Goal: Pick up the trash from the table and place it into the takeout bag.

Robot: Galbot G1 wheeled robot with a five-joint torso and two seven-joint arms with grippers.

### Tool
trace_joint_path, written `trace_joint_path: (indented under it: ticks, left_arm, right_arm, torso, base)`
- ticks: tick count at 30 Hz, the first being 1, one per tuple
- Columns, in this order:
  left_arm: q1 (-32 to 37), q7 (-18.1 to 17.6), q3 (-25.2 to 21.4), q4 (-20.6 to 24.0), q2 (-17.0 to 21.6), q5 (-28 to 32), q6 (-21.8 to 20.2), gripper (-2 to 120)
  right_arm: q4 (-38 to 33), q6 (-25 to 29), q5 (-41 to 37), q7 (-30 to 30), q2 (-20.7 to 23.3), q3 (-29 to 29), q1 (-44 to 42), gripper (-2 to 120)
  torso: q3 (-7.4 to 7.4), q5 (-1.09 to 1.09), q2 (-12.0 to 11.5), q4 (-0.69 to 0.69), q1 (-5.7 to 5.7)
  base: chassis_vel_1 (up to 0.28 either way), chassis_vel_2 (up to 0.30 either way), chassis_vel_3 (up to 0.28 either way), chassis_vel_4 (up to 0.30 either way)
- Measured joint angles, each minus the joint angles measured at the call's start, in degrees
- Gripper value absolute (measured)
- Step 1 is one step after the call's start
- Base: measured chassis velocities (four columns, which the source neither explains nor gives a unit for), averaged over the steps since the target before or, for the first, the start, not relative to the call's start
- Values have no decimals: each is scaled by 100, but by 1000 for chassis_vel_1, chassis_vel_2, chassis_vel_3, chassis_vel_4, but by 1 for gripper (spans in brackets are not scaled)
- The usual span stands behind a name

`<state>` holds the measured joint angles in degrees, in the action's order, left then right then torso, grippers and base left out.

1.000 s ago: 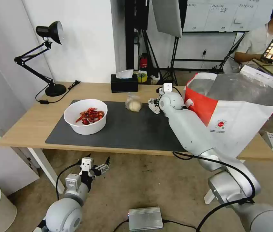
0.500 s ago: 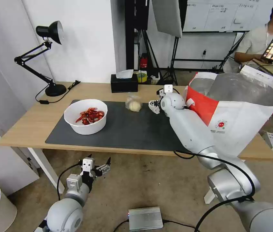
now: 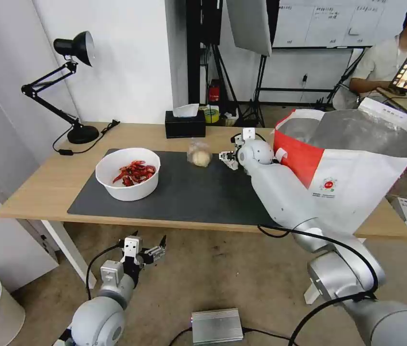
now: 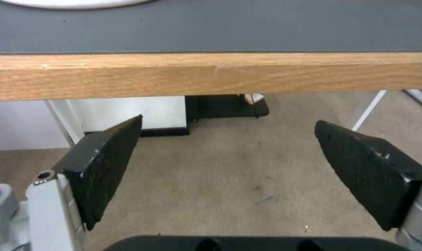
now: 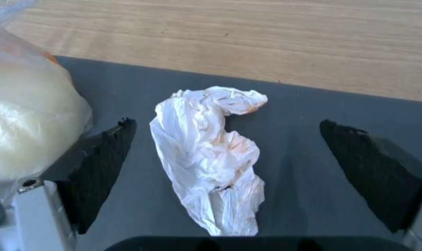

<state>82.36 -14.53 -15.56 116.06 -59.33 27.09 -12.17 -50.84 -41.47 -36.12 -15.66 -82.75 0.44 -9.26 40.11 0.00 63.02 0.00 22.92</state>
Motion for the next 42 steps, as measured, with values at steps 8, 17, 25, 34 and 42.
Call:
trace_joint_path:
  ticks: [8, 17, 25, 34, 42]
  left_arm:
    - [0, 0, -2, 11, 5, -2, 1, 100]
    - [-1, -1, 2, 16, 8, -2, 0, 100]
    - [-13, -2, 34, 16, 7, 0, 1, 100]
    - [0, -3, 38, 10, -4, 2, 2, 100]
    - [1, -5, 47, 9, -8, 2, 5, 100]
  right_arm:
    - [57, -1, 8, 55, -14, 4, 6, 100]
    - [232, -2, 28, 104, -74, 107, 51, 100]
    - [342, -1, 167, 407, -85, 160, 66, 100]
    - [464, -2, 336, 723, -143, 239, 66, 100]
    - [537, -3, 362, 751, -166, 259, 77, 100]
  torso:
    - [0, 0, 0, 0, 0]
    - [0, 0, 0, 0, 0]
    - [0, 0, 0, 0, 0]
    - [0, 0, 0, 0, 0]
    - [0, 0, 0, 0, 0]
  base:
    - [0, 0, 0, 0]
    - [0, 0, 0, 0]
    - [0, 0, 0, 0]
    - [0, 0, 0, 0]
    - [0, 0, 0, 0]
